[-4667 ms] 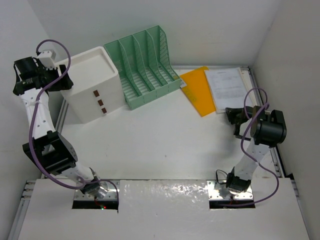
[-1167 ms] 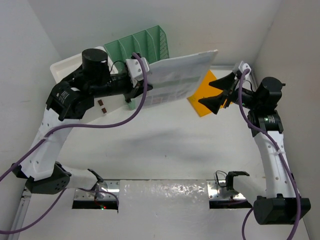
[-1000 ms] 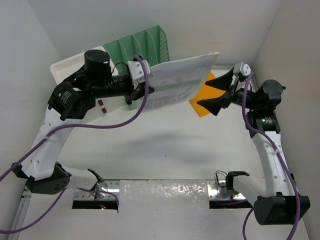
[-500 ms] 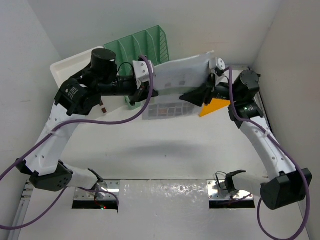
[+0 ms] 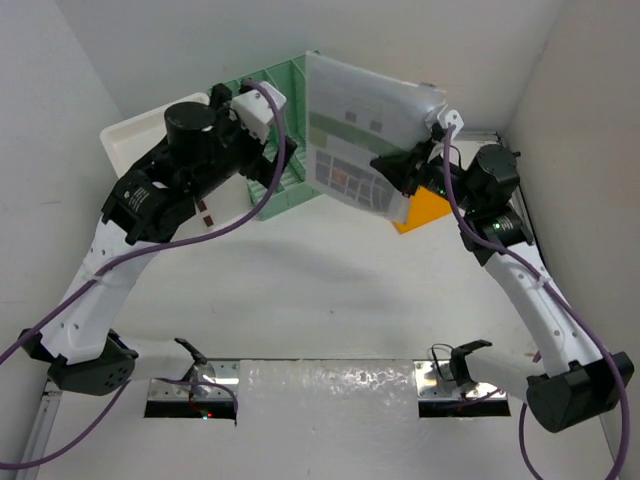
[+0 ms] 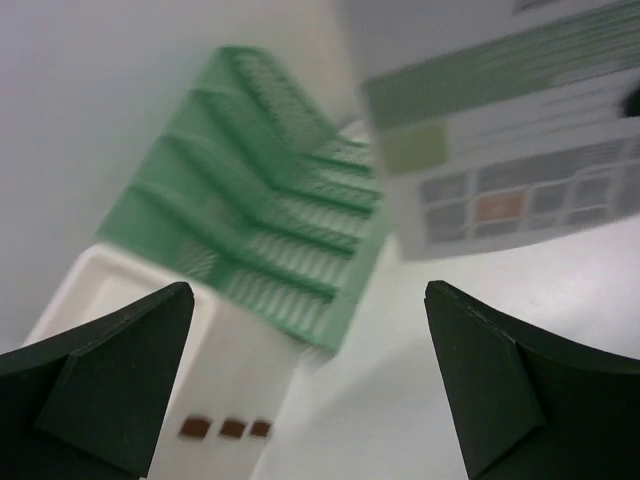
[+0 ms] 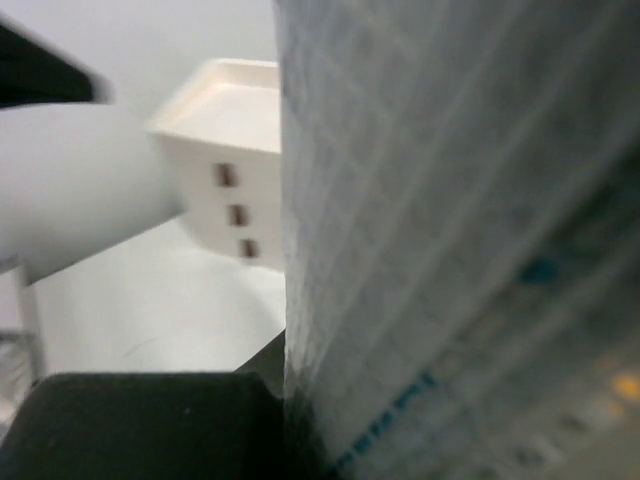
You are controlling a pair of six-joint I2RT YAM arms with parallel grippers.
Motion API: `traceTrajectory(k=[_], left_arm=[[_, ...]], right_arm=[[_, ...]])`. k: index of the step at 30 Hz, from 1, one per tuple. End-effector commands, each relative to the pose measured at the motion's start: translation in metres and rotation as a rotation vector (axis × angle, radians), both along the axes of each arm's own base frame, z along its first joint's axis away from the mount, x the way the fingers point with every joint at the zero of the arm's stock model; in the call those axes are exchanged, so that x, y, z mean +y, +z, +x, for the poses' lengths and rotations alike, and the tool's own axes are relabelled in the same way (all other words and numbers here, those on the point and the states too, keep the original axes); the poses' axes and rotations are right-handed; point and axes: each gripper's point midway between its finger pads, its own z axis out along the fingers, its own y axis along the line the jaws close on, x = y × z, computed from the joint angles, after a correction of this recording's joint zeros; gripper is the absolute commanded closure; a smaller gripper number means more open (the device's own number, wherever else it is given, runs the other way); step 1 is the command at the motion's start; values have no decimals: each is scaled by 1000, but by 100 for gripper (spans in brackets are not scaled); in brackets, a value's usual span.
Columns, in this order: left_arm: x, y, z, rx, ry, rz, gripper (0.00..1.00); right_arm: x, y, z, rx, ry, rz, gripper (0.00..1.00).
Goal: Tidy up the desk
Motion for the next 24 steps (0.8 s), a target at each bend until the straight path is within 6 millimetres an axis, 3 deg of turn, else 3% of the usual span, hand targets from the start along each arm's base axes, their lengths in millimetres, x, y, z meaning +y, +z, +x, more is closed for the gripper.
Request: traceTrajectory(k=[1,2,4,5,6,7,10,12,13,14,15,16,18,19,24], left_arm=[[73,42,14,-184,402,-51,0],[93,35,11,-197,489,-27,0],[107,39,9,-249,552,-28,0],[117,29,6,-246,596,-9,0],[120,26,7,-248,613,-4,0],[122,21,7,-242,628,9,0],[131,3,10,-231,684,61,0],[137,-7,11,-230,716,87,0],[138,-10,12,-229,723,101,0],[139,-16,13,-222,730,118,0],[139,-18,15,-221,734,124,0],[139,-21,16,-217,735,134,0],[138,-25,18,-209,739,148,0],[137,-27,20,-205,739,158,0],[137,-27,24,-204,756,177,0]], right_arm=[[-29,14,60,1,-339,58,100],[-35,17,72,-8,-414,77,100],[-23,31,87,-64,-453,119,100],[-29,35,99,-83,-532,134,100],[-22,41,104,-100,-541,150,100],[-18,46,121,-119,-570,173,100],[-18,56,150,-158,-660,216,100],[-4,53,177,-180,-654,196,100],[1,71,182,-218,-645,221,100],[5,69,191,-225,-644,213,100],[13,51,209,-208,-644,190,100],[13,63,214,-229,-664,218,100],[17,48,232,-231,-684,214,100],[19,59,234,-270,-675,244,100],[33,49,268,-329,-684,240,100]])
